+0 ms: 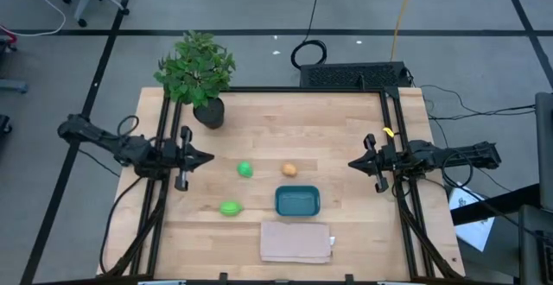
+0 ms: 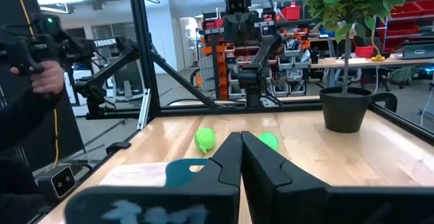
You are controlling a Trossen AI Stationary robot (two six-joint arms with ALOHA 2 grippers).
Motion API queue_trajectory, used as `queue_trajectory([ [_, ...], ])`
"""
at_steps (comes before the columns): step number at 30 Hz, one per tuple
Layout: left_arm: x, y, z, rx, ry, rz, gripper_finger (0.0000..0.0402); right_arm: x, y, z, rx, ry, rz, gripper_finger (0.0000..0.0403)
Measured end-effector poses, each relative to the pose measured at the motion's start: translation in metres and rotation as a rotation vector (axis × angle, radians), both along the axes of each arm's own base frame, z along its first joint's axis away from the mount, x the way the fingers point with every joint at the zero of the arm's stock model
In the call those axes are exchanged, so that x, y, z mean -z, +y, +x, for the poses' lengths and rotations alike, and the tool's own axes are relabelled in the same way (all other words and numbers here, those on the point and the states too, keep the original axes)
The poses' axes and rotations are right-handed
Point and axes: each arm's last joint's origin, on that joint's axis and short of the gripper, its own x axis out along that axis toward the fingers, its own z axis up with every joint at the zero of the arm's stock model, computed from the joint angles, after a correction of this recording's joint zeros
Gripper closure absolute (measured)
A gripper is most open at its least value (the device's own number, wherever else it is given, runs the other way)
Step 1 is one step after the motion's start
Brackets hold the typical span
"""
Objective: Pick and placing Produce into tupperware
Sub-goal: Put the green melon into the blue bin
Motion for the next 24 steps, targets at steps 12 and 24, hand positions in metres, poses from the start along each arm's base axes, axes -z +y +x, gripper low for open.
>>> queue_trajectory([
  [12, -0.018, -0.028, 0.009, -0.097, 0.313, -0.021, 0.0381, 0.001, 0.000, 0.000, -0.002, 0.011, 0.025, 0.0403],
  [24, -0.027, -0.053, 0.036, -0.053, 0.626, -0.008, 0.0380, 0.001, 0.000, 0.000, -0.001, 0.009, 0.007, 0.0403],
])
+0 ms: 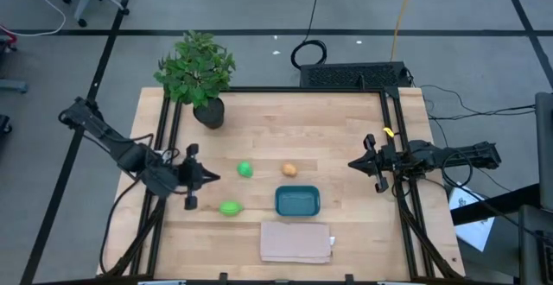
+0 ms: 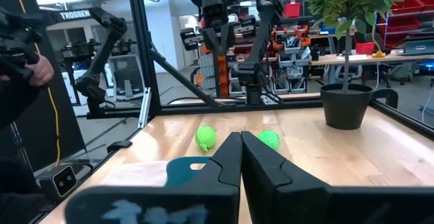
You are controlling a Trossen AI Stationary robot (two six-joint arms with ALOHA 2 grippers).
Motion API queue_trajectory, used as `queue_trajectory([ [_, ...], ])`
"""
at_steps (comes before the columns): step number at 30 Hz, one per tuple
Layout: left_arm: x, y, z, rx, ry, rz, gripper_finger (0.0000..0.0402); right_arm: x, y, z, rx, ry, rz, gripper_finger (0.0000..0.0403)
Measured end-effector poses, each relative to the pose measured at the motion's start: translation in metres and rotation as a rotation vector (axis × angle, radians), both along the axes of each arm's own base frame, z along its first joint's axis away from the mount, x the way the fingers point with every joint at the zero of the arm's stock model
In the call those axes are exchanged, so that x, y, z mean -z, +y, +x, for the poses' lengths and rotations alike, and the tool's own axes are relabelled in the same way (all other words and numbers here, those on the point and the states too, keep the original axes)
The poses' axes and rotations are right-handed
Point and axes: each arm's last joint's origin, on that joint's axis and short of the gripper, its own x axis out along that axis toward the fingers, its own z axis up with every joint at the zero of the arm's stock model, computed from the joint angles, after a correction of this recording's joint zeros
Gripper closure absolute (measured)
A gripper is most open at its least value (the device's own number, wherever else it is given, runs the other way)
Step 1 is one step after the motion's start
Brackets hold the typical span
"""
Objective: Pick and placing Produce into tupperware
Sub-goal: Put the green melon into the blue bin
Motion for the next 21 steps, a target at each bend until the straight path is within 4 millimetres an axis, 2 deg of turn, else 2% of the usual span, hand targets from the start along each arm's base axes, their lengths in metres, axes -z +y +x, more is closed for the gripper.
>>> queue_trajectory([
  [12, -0.016, -0.020, 0.023, 0.044, 0.206, 0.015, 0.0380, 0.000, 0.000, 0.000, 0.001, -0.001, -0.008, 0.0403],
  [21, -0.004, -0.026, 0.045, 0.014, 0.391, -0.051, 0.0375, 0.000, 0.000, 0.000, 0.000, 0.000, -0.001, 0.0403],
])
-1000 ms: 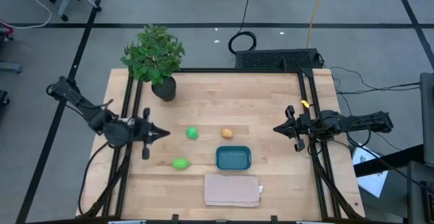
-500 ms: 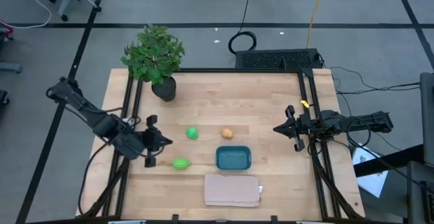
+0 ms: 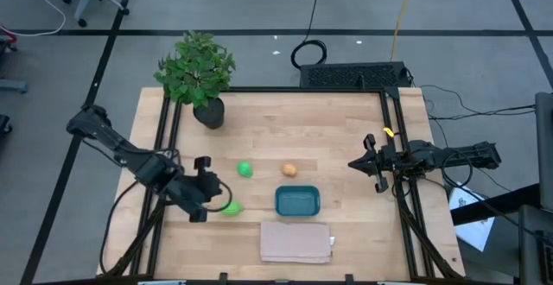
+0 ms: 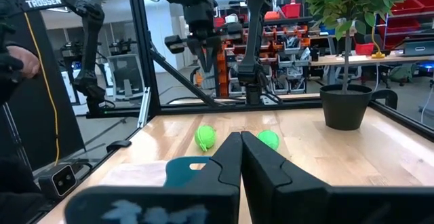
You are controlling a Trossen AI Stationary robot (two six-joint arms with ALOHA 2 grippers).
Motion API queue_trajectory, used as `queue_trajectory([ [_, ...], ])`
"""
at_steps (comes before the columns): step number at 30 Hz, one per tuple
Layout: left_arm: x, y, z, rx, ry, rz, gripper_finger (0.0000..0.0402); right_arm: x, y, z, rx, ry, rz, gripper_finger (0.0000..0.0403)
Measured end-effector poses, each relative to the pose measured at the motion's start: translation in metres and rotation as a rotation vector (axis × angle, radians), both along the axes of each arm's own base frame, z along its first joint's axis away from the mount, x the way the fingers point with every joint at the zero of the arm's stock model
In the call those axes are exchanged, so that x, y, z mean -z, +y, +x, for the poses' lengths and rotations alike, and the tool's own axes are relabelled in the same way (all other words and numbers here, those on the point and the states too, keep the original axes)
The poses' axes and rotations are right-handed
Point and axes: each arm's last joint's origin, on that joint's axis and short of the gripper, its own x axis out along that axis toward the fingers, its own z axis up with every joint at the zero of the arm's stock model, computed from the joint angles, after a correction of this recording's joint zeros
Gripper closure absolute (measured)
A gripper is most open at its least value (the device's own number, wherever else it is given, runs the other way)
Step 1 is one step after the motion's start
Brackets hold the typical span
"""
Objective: Pick and placing Produce into tupperware
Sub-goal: Put the green melon into the blue bin
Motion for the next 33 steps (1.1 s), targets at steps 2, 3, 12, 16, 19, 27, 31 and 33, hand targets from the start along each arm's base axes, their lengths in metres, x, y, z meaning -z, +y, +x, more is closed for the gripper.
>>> queue_trajectory([
  [2, 0.006, 0.000, 0.006, -0.022, 0.048, -0.024, 0.0362, 0.000, 0.000, 0.000, -0.001, 0.001, 0.010, 0.0403],
  [3, 0.010, 0.001, 0.009, -0.033, 0.070, -0.034, 0.0352, 0.000, 0.000, 0.000, -0.001, 0.001, 0.012, 0.0403],
  [12, 0.033, -0.002, 0.028, -0.054, 0.201, -0.080, 0.0206, 0.000, 0.000, 0.000, -0.001, 0.002, 0.012, 0.0403],
  [16, 0.039, -0.006, 0.035, -0.068, 0.207, -0.101, 0.0129, 0.000, 0.000, 0.000, -0.001, 0.002, 0.012, 0.0403],
  [19, 0.044, -0.009, 0.041, -0.096, 0.195, -0.122, 0.0080, 0.000, 0.000, 0.000, -0.001, 0.002, 0.012, 0.0403],
  [27, 0.064, -0.013, 0.051, -0.160, 0.262, -0.124, 0.0035, 0.000, 0.000, 0.000, -0.001, 0.001, 0.012, 0.0403],
  [31, 0.070, -0.017, 0.057, -0.148, 0.255, -0.136, 0.0035, 0.000, 0.000, 0.000, -0.001, 0.001, 0.012, 0.0403],
  [33, 0.072, -0.019, 0.061, -0.143, 0.242, -0.151, 0.0034, 0.000, 0.000, 0.000, -0.001, 0.001, 0.012, 0.0403],
])
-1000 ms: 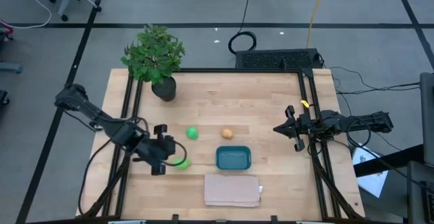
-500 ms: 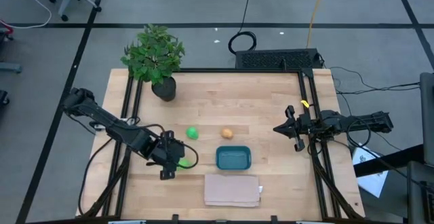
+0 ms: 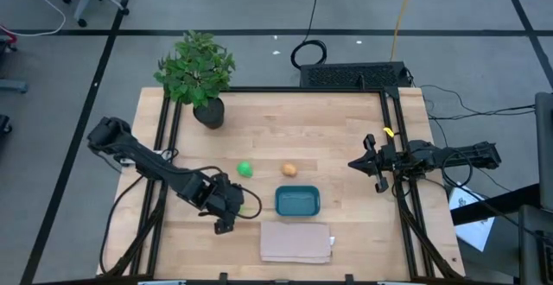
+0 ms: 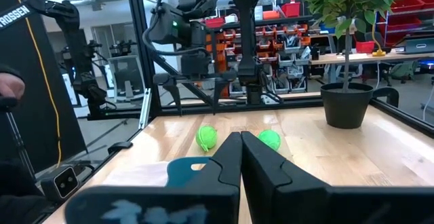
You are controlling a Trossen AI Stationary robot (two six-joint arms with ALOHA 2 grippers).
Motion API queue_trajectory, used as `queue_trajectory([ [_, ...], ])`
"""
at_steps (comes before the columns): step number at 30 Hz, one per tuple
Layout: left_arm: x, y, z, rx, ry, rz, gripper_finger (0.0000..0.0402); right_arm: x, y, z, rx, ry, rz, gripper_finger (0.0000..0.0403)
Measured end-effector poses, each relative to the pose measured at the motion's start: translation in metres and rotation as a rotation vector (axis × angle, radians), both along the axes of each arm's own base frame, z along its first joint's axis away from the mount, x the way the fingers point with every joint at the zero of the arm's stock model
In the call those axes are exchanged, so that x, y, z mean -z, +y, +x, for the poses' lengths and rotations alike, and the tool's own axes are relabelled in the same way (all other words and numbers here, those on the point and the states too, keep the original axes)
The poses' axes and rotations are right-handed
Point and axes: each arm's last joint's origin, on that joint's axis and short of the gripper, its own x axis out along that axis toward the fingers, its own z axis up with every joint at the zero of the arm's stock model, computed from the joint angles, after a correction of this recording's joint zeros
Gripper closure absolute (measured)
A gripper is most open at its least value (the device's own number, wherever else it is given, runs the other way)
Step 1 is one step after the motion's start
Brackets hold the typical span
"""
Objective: Pick and placing Produce into tupperware
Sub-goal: Put the green melon into the blue bin
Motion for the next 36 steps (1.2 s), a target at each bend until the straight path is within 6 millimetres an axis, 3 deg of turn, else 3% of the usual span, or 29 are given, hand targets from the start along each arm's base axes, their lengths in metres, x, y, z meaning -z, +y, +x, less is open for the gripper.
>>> queue_trajectory([
  [18, 0.027, -0.005, 0.004, 0.065, 0.127, 0.072, 0.0034, 0.000, 0.000, 0.000, 0.000, 0.000, 0.000, 0.0403],
  [36, 0.047, -0.005, -0.004, 0.045, 0.100, 0.078, 0.0034, 0.000, 0.000, 0.000, 0.000, 0.001, 0.000, 0.0403],
])
